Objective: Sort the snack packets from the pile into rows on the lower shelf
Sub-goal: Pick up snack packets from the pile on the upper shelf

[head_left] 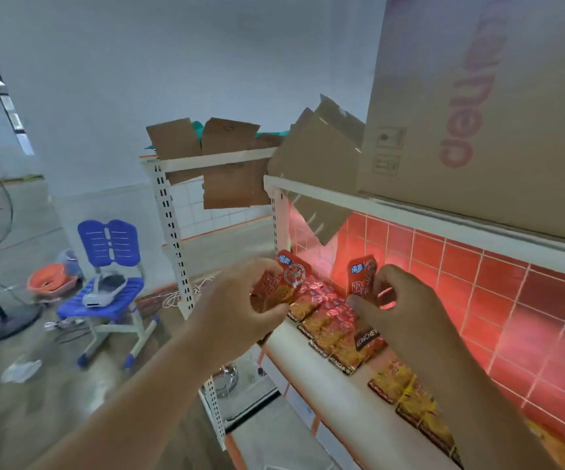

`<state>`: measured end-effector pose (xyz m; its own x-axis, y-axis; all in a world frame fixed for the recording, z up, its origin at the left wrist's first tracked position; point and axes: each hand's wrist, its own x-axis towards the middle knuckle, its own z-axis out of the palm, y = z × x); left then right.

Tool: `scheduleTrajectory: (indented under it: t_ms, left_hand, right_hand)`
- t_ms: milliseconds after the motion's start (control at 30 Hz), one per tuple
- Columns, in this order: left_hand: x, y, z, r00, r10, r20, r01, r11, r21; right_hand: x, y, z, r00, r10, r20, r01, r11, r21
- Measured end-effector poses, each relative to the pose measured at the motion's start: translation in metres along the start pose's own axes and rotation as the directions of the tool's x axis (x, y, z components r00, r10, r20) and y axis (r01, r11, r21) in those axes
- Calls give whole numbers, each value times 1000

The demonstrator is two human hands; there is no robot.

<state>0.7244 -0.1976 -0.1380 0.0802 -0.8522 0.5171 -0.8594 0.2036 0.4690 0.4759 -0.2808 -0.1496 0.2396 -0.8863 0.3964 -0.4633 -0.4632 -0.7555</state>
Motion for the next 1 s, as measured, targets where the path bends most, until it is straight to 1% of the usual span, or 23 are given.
scheduleTrajectory:
  t_ms: [100, 233, 367, 467, 567, 667, 767, 833, 900, 1000]
  left_hand:
    - [28, -27, 21, 999, -40, 36, 41, 998, -42]
    - [58, -65, 51, 996, -44, 82, 46, 999, -18]
    - [87, -108, 92, 991, -33, 131, 39, 998, -40]
    - [106, -143, 129, 985, -28, 169, 37, 998, -49]
    - [125, -184, 168, 960, -31, 279, 51, 997, -64]
    - [146, -223, 201, 911, 15, 412, 9, 998, -55]
    - [159, -248, 222, 881, 62, 469, -43, 998, -52]
    - [165, -261, 235, 858, 98, 505, -82, 995, -53]
    - [167, -268, 244, 853, 108, 511, -117, 993, -14]
    - [169, -274, 258, 846, 150, 511, -171, 985, -7]
  right_hand:
    - [21, 16, 13, 997, 75, 18, -74, 997, -35]
    - [43, 38, 37, 983, 176, 55, -172, 983, -62]
    - [66, 66, 71, 964, 266, 24, -262, 958, -114]
    - [78, 86, 105, 934, 356, 22, -348, 924, -157]
    - [92, 105, 146, 904, 423, -58, -425, 876, -228]
    - [107, 119, 191, 859, 487, -158, -507, 770, -387]
    - [116, 130, 226, 814, 549, -192, -578, 726, -372]
    - [121, 137, 246, 791, 562, -241, -609, 686, -398]
    - [124, 141, 263, 779, 546, -307, -626, 658, -418]
    - [132, 147, 281, 749, 530, -397, -662, 605, -443]
